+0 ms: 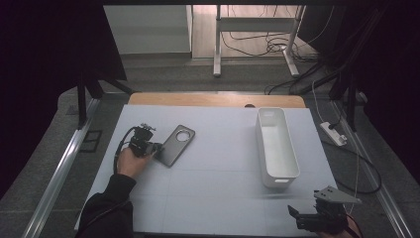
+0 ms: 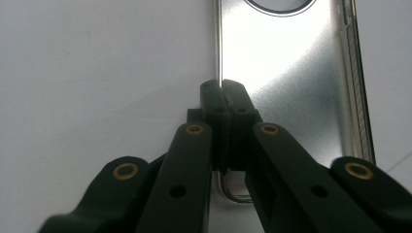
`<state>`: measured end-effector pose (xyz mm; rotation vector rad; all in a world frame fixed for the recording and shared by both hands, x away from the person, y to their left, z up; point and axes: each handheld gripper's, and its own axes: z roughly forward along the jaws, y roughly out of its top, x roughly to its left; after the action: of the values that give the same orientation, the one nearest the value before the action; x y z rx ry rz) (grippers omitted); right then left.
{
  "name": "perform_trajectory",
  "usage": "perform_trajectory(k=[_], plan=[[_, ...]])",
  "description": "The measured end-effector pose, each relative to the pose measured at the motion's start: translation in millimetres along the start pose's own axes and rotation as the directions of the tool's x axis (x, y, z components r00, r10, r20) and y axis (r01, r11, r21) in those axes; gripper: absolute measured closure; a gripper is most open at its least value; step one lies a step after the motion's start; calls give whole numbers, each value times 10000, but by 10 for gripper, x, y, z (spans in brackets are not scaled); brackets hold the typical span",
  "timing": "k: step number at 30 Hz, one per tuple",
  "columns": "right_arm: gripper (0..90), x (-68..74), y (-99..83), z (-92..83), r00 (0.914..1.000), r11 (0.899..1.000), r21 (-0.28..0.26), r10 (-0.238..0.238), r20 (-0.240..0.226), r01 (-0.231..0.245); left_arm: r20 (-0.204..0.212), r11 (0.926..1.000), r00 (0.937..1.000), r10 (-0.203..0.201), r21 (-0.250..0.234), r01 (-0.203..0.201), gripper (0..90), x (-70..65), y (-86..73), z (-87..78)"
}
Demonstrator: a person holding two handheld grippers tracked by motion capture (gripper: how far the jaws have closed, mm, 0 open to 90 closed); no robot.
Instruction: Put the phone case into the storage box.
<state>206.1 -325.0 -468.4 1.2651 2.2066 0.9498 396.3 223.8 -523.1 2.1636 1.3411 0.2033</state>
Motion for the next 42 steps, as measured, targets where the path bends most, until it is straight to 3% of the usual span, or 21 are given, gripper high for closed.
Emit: perform_trajectory(k=[11,21,26,30,32,37,42], plan=[[0,-6,1,-1,10000,10000,39,49,-50,-49,262,9944,9995,153,-1045,-125,894,-137,-94,-166],[0,-6,1,-3,10000,10000,24,45,-58,-45,372,9833,9989,286,-1807,-214,894,-264,-208,-317],[0,-6,1,-4,10000,10000,11,36,-83,-36,416,9724,9985,361,-2319,-255,893,-347,-271,-427],[0,-6,0,-5,10000,10000,4,26,-88,-26,481,9696,9981,376,-2435,-247,893,-376,-304,-469],[0,-5,1,-5,9999,10000,2,13,-101,-13,542,9620,9980,335,-2725,-175,893,-413,-340,-547],[0,-6,1,-5,9999,10000,5,21,-103,-21,666,9513,9971,363,-3080,-140,893,-475,-407,-662],[0,-3,2,-6,9999,10000,-2,2,-106,-2,730,9452,9964,427,-3260,-167,893,-534,-487,-735]])
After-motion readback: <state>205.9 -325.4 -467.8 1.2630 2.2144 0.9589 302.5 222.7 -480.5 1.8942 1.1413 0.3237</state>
